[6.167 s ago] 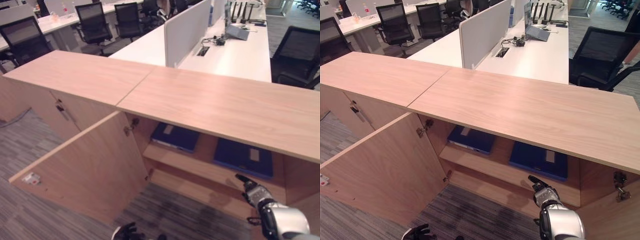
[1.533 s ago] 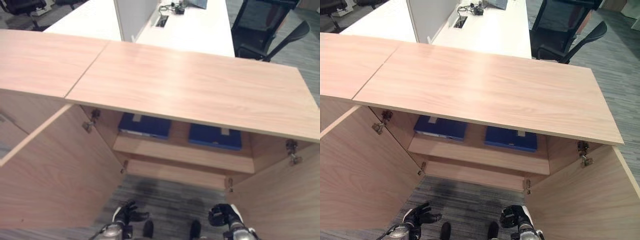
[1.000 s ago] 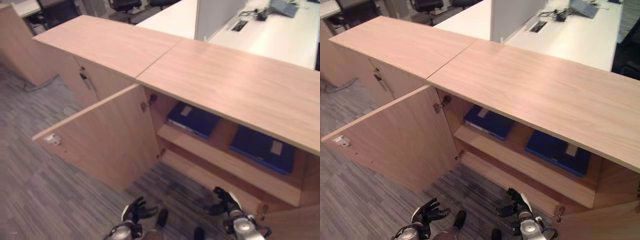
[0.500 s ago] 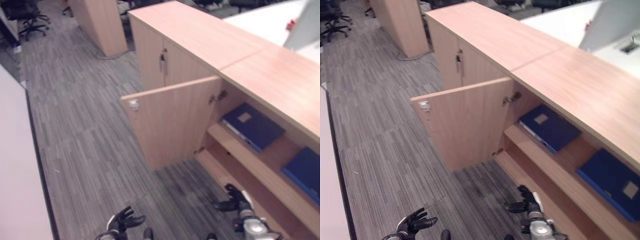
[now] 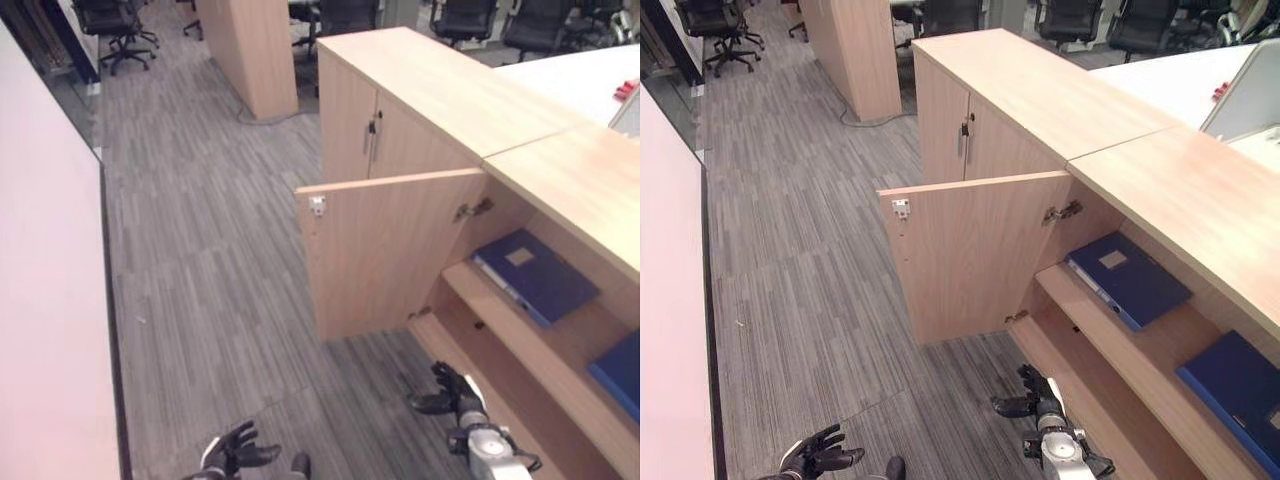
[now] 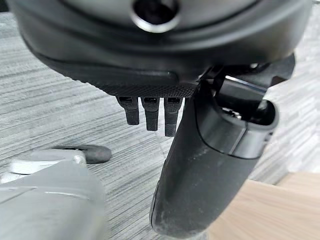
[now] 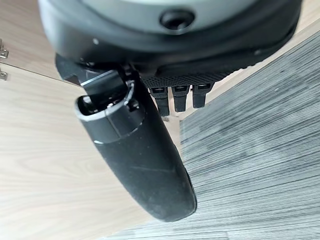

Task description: Put the empty folder in the office cabinet

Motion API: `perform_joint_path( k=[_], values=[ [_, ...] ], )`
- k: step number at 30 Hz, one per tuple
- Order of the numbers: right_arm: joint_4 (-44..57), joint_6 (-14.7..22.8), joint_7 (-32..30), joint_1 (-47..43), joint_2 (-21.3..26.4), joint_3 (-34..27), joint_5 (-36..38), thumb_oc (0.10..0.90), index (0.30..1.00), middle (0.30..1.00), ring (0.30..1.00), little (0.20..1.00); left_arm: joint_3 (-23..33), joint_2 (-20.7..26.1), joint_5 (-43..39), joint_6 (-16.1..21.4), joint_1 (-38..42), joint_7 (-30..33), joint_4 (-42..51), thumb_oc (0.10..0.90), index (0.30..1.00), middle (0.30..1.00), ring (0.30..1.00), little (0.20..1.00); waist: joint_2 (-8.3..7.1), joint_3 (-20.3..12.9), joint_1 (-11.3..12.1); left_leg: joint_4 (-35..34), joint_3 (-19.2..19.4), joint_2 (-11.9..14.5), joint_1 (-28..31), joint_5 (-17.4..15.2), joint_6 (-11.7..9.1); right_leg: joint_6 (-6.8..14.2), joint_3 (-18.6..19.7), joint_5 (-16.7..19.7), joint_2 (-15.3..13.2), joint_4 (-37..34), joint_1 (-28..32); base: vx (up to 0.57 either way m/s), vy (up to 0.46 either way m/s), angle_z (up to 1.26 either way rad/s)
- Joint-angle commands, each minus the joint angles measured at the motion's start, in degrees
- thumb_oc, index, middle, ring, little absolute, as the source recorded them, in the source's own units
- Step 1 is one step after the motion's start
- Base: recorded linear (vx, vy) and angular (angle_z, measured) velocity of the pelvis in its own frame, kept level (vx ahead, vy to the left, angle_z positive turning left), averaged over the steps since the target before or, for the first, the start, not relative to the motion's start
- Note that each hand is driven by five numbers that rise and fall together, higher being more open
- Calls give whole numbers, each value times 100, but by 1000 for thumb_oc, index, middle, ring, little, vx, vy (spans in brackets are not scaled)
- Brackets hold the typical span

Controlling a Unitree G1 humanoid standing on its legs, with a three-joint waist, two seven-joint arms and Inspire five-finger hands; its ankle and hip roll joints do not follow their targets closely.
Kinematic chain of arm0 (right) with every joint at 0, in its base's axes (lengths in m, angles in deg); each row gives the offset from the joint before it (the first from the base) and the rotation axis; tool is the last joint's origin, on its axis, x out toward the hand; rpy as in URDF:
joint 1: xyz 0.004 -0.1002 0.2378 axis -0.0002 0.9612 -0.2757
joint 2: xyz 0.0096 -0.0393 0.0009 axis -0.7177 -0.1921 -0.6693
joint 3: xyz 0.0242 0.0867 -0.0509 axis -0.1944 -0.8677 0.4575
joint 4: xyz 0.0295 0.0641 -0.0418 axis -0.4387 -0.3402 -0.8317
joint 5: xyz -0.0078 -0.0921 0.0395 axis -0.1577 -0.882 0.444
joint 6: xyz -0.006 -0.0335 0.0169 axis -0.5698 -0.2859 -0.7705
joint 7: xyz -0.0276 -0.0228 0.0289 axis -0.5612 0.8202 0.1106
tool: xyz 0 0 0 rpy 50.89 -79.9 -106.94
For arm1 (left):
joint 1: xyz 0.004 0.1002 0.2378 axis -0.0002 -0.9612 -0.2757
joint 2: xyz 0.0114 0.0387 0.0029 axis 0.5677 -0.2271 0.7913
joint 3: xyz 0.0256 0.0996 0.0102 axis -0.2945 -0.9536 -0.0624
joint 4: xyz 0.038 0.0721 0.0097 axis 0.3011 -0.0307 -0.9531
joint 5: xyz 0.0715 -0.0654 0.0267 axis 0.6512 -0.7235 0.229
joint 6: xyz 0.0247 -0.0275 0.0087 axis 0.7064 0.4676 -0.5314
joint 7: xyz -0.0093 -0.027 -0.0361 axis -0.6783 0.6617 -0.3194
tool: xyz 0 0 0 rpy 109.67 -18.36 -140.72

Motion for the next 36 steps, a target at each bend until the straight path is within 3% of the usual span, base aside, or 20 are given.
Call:
perform_joint_path(
  k=[1,3,5,13,17,22,24,32,36],
  values=[
    [448,357,32,-263,232,-54,-66,800,900,900,900,900,87,245,-38,336,357,55,371,800,900,900,900,900,236,68,-59,-324,-128,-155,371,-418,54,339,752,-731,1082,-172,-207,47,60,15],
    [455,359,33,-213,237,-50,-93,800,900,900,900,900,85,236,-20,351,366,70,424,800,900,900,900,900,231,48,-57,-358,-154,-194,374,-411,65,310,698,-723,1087,-328,-119,38,20,20],
    [496,361,79,-38,292,-46,-142,800,900,900,900,900,47,225,-27,396,400,96,649,800,900,900,900,900,213,-9,-116,-407,-169,-236,379,-389,56,229,964,-735,1221,-717,44,35,-25,31],
    [427,360,103,190,374,-168,-147,800,900,900,900,900,113,215,-199,502,474,270,1505,800,900,900,900,900,214,-210,-182,-473,-77,-174,579,-451,-20,202,1080,-573,1242,-1304,429,82,-40,-6],
    [467,347,144,324,403,-123,-159,800,900,900,900,900,335,308,-350,583,983,553,1481,800,900,900,900,900,191,-348,-336,-552,42,-100,819,-517,-100,222,1103,-509,1277,-1625,696,129,-44,-13],
    [674,369,242,442,517,80,-199,800,900,900,900,900,548,758,-596,706,1824,879,1291,800,900,900,900,900,180,-415,-550,-558,265,-35,898,-574,-163,264,1267,-442,1315,-1733,712,64,-16,-24],
    [710,406,368,538,612,253,-185,800,900,900,900,900,666,1327,-721,727,2511,997,900,800,900,900,900,900,182,-459,-717,-558,413,8,959,-610,-195,290,1351,-416,1326,-1733,695,73,-8,-34],
    [660,405,614,651,767,462,-87,800,900,900,900,900,701,2472,-968,772,3964,1184,99,800,900,900,900,900,174,-535,-1077,-558,849,92,1103,-708,-210,417,1698,-358,1380,-1656,526,47,28,-29],
    [673,377,682,716,829,382,-56,800,900,900,900,900,610,2783,-974,781,4394,1171,-38,800,900,900,900,900,186,-569,-1196,-558,1029,94,1165,-734,-207,474,1851,-350,1360,-1573,447,13,81,-45]
  ],
)
